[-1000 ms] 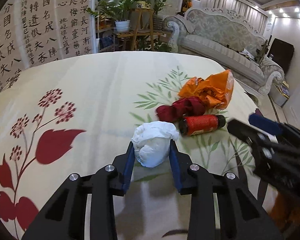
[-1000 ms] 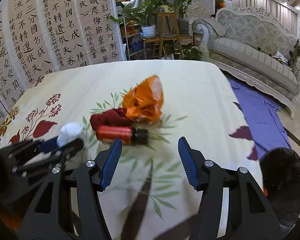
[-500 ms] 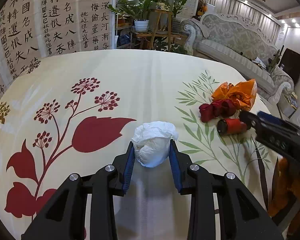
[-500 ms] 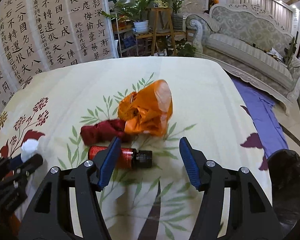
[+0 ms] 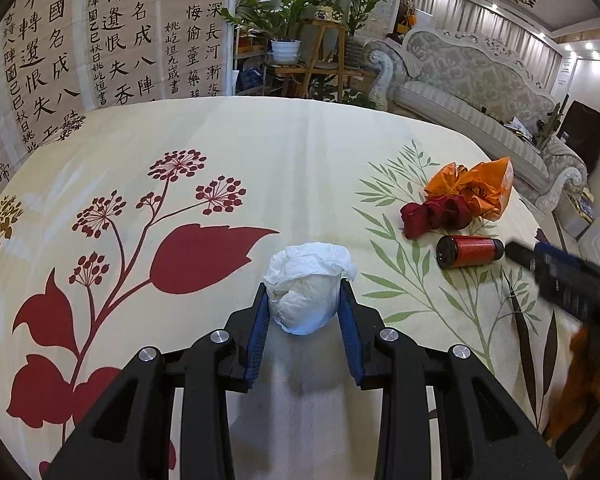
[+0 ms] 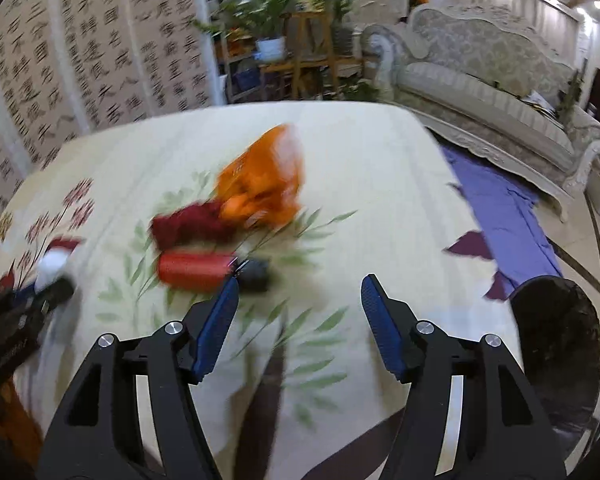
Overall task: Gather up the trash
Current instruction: 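Grasp the red can with the right gripper while the left holds the tissue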
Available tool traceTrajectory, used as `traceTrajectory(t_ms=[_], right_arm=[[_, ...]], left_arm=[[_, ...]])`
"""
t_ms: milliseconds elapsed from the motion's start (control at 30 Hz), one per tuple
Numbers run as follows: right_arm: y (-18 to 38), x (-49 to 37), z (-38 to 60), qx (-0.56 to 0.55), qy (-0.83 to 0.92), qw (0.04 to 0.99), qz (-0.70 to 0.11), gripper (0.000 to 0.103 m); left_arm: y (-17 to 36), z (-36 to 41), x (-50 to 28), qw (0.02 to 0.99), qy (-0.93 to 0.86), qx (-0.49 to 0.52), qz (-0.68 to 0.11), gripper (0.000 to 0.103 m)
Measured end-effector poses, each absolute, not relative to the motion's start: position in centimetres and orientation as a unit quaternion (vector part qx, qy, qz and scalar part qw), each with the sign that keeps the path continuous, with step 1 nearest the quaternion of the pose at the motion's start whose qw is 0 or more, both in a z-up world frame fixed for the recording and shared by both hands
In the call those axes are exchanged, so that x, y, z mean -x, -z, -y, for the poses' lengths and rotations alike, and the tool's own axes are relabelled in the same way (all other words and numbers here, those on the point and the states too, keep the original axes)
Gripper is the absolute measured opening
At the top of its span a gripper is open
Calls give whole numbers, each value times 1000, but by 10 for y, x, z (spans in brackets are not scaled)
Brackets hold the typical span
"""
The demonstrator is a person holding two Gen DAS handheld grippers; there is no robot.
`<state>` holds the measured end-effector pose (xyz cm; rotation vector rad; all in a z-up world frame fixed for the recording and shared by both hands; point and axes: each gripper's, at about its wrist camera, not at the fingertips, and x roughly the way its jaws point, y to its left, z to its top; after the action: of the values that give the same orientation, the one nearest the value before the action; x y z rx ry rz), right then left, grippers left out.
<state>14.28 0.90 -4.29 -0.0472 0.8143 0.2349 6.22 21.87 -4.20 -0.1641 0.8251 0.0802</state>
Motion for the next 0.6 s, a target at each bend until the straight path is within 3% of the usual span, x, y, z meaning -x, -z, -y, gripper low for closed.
traceTrajectory(t_ms=[200, 600], right_arm=[[56, -169, -8, 19, -109, 903, -416, 62], [55, -119, -27, 55, -179, 884, -429, 62]], left_arm=[[42, -219, -63, 911, -43, 79, -402, 34], [42, -229, -55, 911, -67, 83, -399, 34]])
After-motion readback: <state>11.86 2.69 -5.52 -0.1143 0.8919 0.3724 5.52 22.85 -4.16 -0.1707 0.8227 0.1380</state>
